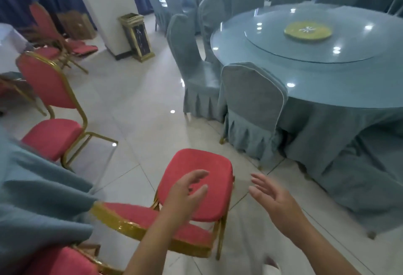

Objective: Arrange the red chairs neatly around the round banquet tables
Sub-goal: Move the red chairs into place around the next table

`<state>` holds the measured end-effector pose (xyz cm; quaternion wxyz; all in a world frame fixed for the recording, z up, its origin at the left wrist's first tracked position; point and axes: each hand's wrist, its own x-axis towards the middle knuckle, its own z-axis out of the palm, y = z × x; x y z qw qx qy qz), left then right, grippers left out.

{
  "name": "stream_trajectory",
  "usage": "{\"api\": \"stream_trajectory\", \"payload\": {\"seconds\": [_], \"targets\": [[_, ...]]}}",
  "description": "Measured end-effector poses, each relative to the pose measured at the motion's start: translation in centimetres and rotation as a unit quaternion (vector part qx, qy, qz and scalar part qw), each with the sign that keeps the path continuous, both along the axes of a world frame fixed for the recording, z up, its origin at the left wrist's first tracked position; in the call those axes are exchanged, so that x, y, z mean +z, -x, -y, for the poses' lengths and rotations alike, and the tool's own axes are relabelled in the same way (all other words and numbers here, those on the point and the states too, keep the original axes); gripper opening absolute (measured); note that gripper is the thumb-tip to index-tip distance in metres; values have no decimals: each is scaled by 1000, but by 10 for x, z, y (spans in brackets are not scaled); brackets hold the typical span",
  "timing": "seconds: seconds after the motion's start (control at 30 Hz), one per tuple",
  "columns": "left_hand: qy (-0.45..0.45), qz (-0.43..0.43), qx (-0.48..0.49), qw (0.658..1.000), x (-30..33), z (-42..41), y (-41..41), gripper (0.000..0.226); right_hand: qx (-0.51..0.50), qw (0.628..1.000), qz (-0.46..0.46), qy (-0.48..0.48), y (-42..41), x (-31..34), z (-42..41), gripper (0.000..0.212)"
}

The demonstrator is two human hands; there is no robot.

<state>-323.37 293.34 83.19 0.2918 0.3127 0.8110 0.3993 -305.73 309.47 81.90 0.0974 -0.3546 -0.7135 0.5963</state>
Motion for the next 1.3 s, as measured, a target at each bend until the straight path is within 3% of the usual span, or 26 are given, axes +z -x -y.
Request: {"api": "stream_trajectory", "payload": {"seconds": [0.17, 0.33, 0.43, 0.53, 0.67, 0.73, 0.9, 1.07, 1.17, 1.3], "targets": [[99, -31, 96, 990, -3, -44, -9, 34, 48, 998, 32, 34, -22, -16, -90, 46], [189, -81, 209, 956, 11, -10, 10, 29, 211, 974, 77, 33, 8, -29, -104, 53], [276, -120, 165, 939, 25, 20, 22, 43, 326, 941, 88, 0, 37, -29, -72, 63], [438, -155, 35, 885, 35, 57, 41, 69, 452, 886, 91, -44, 60, -24, -32, 75], [567, -140, -17, 812, 29, 115, 47, 92, 569, 805, 118, -117, 85, -37, 35, 104], [558, -173, -3, 811, 20, 133, 54, 87, 602, 771, 138, -157, 96, -46, 68, 113], [471, -225, 4, 853, -20, 150, 91, 59, 621, 734, 175, -210, 126, -75, 103, 104], [330, -238, -19, 913, -44, 169, 128, 44, 567, 795, 190, -104, 140, -80, 109, 110], [316, -254, 8, 914, -50, 180, 151, 39, 550, 808, 192, -87, 165, -80, 111, 108], [327, -282, 38, 901, -47, 189, 179, 32, 572, 793, 191, -85, 214, -68, 107, 100]]}}
